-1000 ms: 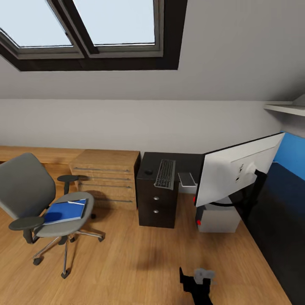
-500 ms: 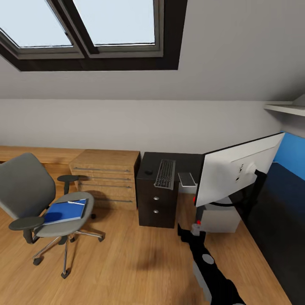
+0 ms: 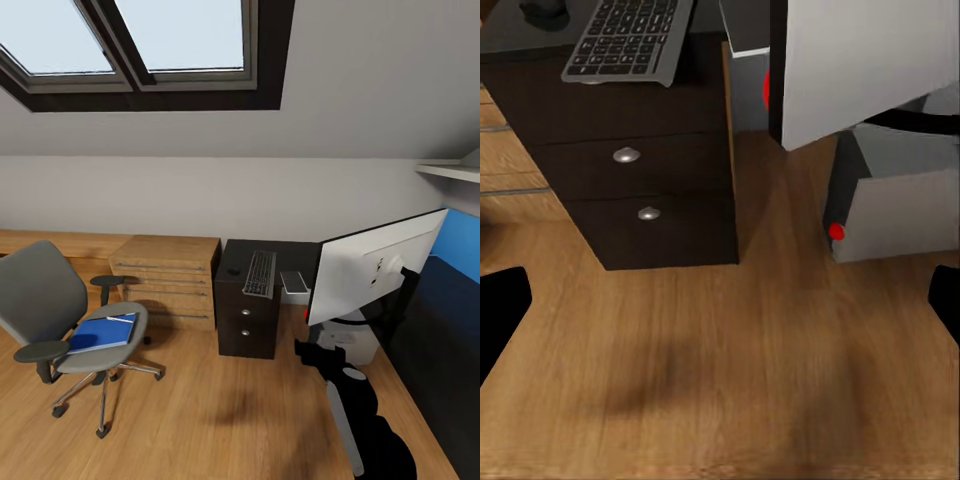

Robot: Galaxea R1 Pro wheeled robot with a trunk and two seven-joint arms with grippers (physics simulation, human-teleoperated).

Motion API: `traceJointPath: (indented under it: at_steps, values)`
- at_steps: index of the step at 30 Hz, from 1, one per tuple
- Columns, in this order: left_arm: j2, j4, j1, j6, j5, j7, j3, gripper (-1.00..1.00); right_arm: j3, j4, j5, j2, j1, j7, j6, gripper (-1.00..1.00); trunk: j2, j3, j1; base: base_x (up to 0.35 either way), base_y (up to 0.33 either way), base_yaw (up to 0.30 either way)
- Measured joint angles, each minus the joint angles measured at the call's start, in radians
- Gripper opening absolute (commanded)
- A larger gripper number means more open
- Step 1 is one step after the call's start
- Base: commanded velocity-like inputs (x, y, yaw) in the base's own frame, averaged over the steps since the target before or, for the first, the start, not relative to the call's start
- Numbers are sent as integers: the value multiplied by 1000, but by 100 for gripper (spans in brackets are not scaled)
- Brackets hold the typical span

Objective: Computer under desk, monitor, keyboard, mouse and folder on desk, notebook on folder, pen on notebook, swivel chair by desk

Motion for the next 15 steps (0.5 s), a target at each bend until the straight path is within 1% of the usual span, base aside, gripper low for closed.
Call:
traceJointPath:
  at_steps: [2,5,12,15]
  values:
    - [0,0,0,0,0,0,0,100,-1,1,0,-1,2,-1,-1,100,0,0,0,0,0,-4]
    - [0,0,0,0,0,0,0,100,-4,4,-1,-3,6,-4,-21,100,0,0,0,0,0,-98]
    - [-1,0,0,0,0,-1,0,100,-6,5,0,-5,8,-4,-50,100,0,4,0,0,0,-204]
    - [-2,0,0,0,0,-1,0,100,-7,6,0,-13,8,-1,-55,100,0,5,0,0,0,-247]
